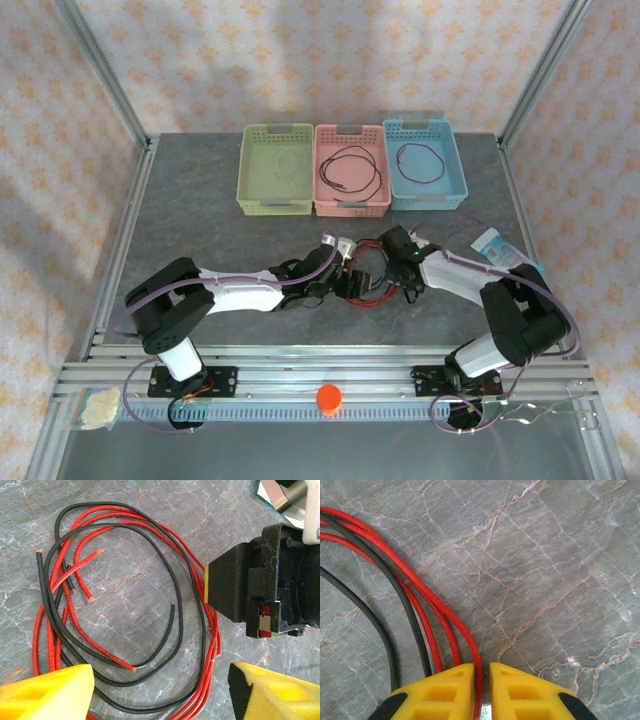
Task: Untangle the cables
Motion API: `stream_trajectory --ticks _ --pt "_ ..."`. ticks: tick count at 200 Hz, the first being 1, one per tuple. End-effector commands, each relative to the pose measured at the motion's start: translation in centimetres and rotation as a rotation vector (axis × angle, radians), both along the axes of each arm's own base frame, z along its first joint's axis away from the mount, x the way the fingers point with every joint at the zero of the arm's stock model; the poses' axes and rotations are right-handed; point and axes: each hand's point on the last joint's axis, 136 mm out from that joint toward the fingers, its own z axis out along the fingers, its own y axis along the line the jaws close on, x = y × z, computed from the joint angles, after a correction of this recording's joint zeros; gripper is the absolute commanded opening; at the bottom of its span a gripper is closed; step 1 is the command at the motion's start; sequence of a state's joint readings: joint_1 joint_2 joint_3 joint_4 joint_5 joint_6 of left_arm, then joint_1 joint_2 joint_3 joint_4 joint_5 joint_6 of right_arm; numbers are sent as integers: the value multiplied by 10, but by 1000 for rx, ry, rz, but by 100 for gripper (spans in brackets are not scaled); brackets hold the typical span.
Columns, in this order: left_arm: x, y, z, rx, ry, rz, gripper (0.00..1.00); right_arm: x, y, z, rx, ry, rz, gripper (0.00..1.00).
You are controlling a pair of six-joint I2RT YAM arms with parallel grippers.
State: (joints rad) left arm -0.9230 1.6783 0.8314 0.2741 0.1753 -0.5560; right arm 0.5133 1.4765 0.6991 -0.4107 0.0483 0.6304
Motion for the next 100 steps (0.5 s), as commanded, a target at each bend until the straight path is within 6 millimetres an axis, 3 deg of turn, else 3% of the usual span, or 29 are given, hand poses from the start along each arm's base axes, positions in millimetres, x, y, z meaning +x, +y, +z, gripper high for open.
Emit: stream_trajectory --ticks 1,60,100 --pt "4 -5 4 7 -26 -2 73 -3 -4 -12 -19 20 0 16" --pt "9 -3 15 -2 -49 17 73 -9 -10 -27 -38 55 -8 10" --pt "21 3 25 2 -78 45 73 -4 -23 -10 -97 -2 -31 3"
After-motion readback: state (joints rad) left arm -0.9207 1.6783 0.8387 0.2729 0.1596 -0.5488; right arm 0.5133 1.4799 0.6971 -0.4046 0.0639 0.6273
